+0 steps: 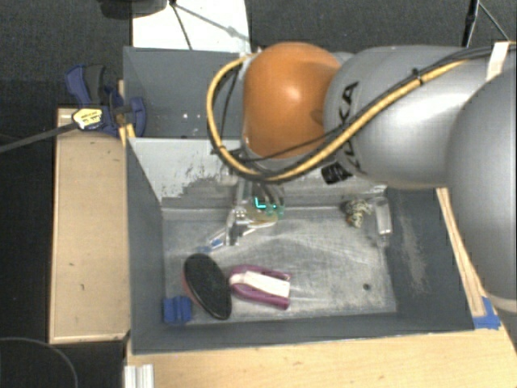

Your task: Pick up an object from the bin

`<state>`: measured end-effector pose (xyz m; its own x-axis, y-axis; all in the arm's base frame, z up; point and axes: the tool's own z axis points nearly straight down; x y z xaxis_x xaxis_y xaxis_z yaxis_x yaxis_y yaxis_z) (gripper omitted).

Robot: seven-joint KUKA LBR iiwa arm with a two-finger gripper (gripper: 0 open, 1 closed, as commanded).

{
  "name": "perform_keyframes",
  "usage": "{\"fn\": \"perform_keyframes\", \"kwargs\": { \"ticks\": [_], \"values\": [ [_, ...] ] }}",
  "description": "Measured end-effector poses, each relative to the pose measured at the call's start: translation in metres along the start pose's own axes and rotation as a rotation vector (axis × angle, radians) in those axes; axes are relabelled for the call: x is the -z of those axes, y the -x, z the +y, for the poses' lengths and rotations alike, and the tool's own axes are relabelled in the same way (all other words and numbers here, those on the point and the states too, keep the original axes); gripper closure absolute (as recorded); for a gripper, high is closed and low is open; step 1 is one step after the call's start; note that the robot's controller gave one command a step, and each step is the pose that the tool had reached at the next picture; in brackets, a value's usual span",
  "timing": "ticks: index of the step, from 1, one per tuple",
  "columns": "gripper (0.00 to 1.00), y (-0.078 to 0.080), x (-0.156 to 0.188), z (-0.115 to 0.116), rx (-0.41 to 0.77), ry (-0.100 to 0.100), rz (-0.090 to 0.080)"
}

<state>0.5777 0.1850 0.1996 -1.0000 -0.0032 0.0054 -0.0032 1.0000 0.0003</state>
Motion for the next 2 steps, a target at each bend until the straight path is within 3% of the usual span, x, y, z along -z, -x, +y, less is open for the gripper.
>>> {"fn": "perform_keyframes", "kwargs": {
  "ticks": [1, 2],
  "values": [
    [0.00, 0.012, -0.127, -0.042, 0.326, 0.001, -0.013],
    [0.00, 0.016, -0.098, -0.058, 0.249, 0.001, -0.013]
  ]
}}
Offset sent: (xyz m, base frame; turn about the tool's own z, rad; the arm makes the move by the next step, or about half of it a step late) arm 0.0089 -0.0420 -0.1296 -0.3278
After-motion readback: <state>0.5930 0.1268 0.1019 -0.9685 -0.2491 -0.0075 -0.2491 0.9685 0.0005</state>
